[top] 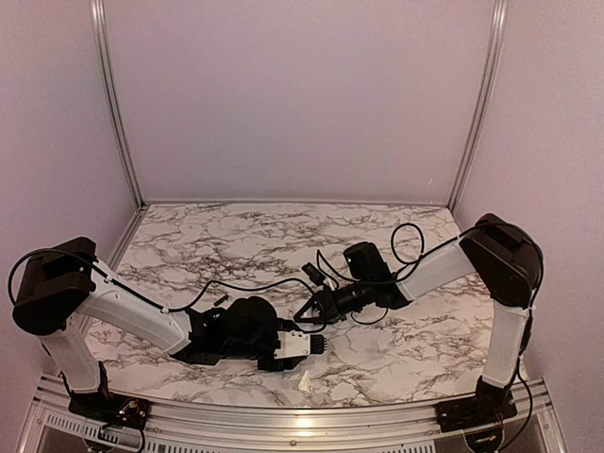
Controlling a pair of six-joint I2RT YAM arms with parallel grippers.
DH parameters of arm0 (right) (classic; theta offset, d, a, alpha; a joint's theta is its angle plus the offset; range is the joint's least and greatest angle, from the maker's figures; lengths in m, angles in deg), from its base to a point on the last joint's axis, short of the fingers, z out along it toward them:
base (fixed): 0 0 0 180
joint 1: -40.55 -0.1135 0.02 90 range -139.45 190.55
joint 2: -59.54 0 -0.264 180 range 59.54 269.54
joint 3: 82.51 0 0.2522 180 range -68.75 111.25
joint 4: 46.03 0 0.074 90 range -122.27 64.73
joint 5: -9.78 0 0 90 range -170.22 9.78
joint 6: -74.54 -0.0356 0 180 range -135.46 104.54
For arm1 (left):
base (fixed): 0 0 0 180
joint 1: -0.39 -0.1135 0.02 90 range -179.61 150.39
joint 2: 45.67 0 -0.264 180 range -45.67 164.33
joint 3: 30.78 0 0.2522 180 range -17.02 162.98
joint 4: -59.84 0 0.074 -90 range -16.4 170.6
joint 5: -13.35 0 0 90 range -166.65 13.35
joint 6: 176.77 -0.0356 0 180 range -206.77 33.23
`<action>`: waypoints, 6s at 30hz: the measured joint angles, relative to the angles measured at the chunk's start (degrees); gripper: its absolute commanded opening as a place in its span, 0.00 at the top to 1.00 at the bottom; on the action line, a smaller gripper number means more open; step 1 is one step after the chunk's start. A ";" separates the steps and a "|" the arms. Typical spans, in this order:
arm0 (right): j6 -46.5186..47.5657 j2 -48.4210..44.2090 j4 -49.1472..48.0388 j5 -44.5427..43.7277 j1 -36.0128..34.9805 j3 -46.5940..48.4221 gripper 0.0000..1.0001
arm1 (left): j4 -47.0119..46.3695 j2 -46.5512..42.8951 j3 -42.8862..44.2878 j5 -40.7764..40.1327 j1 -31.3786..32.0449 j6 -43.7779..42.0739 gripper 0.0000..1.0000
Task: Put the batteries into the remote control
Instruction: Remove the battery cover from the remote control, then pick up the battery from the center of the board, then place the battery in the battery compartment.
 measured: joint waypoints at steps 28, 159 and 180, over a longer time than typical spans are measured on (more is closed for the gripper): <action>0.07 0.20 1.51 -0.24 1.95 0.59 1.00 | -1.31 -3.96 -4.79 -6.60 0.13 -1.79 0.43; -8.44 -14.69 -19.76 0.72 11.37 -13.94 1.00 | 14.69 -29.03 -1.99 27.67 -17.07 43.30 1.00; -10.84 -16.13 -24.83 -3.39 5.92 -13.94 1.00 | 12.87 -33.51 -7.34 13.99 -6.91 28.63 1.00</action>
